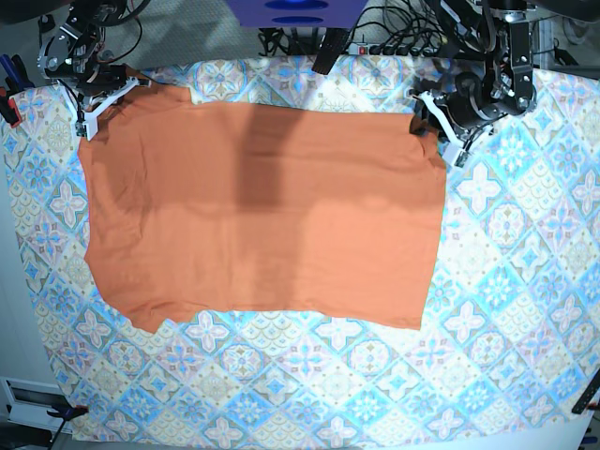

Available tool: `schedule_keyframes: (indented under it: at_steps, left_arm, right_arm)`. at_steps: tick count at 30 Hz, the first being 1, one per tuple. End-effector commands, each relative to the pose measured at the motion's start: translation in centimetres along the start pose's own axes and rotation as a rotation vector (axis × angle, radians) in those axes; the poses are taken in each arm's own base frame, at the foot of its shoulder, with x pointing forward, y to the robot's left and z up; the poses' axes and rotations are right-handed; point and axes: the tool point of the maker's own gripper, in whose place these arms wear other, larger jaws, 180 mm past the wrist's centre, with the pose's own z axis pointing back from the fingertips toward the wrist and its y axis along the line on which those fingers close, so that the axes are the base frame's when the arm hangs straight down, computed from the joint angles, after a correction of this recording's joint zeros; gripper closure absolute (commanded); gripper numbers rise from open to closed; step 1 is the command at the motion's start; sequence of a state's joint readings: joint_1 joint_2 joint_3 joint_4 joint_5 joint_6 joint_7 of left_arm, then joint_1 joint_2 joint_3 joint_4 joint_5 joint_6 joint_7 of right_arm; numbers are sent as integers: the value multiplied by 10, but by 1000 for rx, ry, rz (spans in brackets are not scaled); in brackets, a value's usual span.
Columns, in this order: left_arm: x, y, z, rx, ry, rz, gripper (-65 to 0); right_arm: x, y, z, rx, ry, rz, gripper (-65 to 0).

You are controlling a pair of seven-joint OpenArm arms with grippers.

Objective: Fold the T-shirt properly
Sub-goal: 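Lift the shoulder edges and pull them toward the robot with both grippers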

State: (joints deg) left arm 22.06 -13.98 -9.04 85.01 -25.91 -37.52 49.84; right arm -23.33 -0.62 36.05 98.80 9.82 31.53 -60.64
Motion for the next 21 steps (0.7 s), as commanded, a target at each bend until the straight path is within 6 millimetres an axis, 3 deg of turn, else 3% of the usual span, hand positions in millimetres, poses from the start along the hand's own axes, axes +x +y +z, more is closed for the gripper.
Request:
schedule_keyframes:
  at_steps: [1, 9, 16, 21]
  left_arm:
    - [-69, -19, -1, -44, 263, -11, -77]
    - [-40, -8, 26, 35, 163, -57, -77]
    - [-32, 4, 32, 71, 139, -48, -77]
    - [-22, 22, 40, 119, 114, -28, -77]
  right_arm:
    - [7, -6, 5, -14, -24, 16, 0]
    - [28, 2, 17, -19, -111, 74, 0]
    - [31, 17, 13, 16, -111, 109, 0]
    - [32, 17, 13, 16, -115, 110, 0]
